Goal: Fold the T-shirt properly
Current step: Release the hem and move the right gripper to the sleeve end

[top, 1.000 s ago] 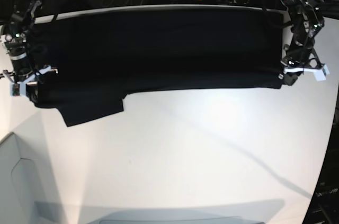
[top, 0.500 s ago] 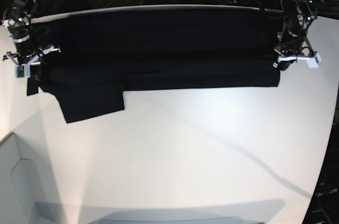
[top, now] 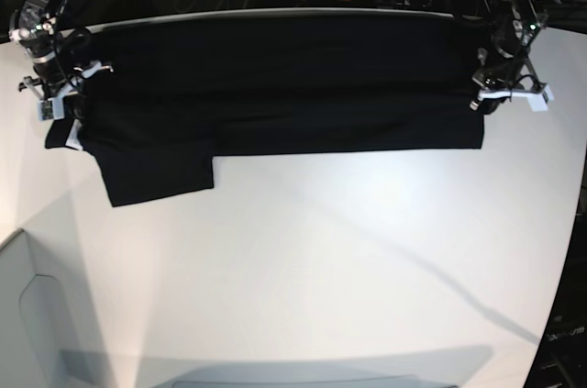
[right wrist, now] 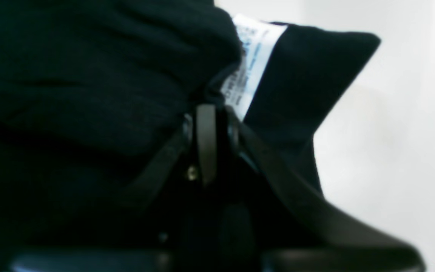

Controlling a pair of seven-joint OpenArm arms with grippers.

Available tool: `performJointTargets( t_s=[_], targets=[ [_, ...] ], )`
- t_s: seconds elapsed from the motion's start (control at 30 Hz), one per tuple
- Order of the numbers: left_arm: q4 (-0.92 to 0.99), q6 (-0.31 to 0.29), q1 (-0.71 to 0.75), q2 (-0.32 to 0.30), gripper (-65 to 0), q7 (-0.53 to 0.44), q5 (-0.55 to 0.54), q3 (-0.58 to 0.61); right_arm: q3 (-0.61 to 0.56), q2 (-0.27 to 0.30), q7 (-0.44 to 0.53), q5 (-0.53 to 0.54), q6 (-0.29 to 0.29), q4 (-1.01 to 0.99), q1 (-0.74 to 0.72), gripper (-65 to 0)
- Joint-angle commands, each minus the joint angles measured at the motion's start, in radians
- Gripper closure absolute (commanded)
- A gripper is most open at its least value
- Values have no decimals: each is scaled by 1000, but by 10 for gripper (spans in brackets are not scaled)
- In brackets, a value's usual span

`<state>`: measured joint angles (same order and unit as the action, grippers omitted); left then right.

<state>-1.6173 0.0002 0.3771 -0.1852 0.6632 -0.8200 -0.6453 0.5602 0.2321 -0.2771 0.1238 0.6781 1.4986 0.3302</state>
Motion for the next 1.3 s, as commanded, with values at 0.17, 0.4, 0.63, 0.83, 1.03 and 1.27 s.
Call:
performJointTargets(
  t_s=[0.17,0.4,0.63,0.83,1.03,1.27],
  targets=[
    [-16,-6,-3,-15,0,-15,-8,-5,42,14,26,14,20,21,-32,-238],
    [-15,-6,-3,-15,0,-15,-8,-5,73,-1,20,10,20,15,-99,-247],
    [-15,-6,-8,-15,0,-15,-8,-5,71,25,19,-14,20,-89,-202,-249],
    [-15,-6,-8,-15,0,-15,-8,-5,77,39,23,-117,20,-235,-346,-252],
    [-15,-6,-7,-15,0,-15,-8,-5,79,57,19,-120,20,-224,-409,-252],
    [-15,-6,-10,-15,0,-15,-8,-5,68,40,-1,-118,20,-89,-357,-257]
  ],
)
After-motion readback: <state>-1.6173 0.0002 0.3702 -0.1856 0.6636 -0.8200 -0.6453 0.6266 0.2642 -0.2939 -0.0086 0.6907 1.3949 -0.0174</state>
